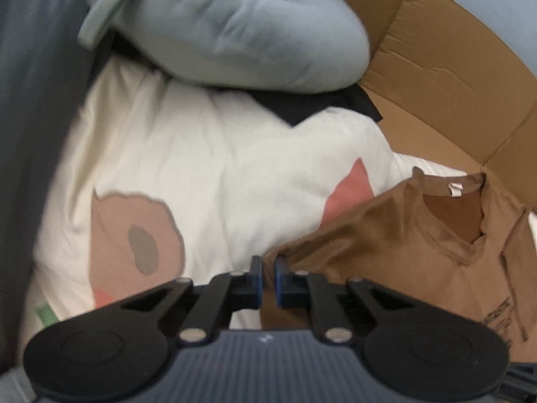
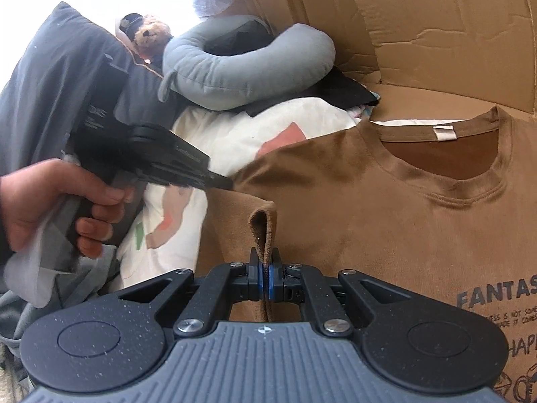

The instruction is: Fold clothes

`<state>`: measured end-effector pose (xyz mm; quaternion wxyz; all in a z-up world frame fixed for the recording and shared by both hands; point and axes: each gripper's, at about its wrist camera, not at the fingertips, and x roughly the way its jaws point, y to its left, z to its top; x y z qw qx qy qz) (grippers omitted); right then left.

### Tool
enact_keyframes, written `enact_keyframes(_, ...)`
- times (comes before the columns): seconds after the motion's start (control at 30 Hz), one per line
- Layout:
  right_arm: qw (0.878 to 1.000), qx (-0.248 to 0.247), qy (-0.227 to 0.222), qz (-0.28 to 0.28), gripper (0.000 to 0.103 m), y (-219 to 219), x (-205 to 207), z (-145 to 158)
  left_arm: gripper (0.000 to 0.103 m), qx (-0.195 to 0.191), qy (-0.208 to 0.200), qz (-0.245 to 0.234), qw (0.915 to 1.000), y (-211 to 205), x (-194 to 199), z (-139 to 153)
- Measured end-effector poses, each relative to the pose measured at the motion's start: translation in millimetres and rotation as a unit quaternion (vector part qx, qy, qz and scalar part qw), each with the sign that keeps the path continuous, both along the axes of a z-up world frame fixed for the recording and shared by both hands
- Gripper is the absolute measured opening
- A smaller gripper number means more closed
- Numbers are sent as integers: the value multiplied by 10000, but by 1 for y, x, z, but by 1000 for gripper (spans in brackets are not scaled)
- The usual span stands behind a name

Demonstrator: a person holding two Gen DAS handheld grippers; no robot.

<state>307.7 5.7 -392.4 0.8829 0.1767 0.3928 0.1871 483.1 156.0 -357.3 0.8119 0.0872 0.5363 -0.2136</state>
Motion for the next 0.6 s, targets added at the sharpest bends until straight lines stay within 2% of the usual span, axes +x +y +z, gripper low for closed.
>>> enact_keyframes(0.2, 9989, 213, 314, -284, 1, -10, 7, -15, 8, 187, -148, 114, 9997, -6, 2, -2)
enact_keyframes(0.3, 9977, 312, 467, -368, 1, -13, 11, -26, 12, 44, -136, 305, 9994, -2, 3, 2)
enact_keyframes(0.47, 9959, 425, 638, -488, 1, -17, 15, -40, 14, -170, -412, 502, 9977, 14, 1, 27)
enact_keyframes(0.6, 9946, 454, 759, -542, 1, -21, 16, -47, 14, -146, -348, 393, 9985, 19, -3, 32)
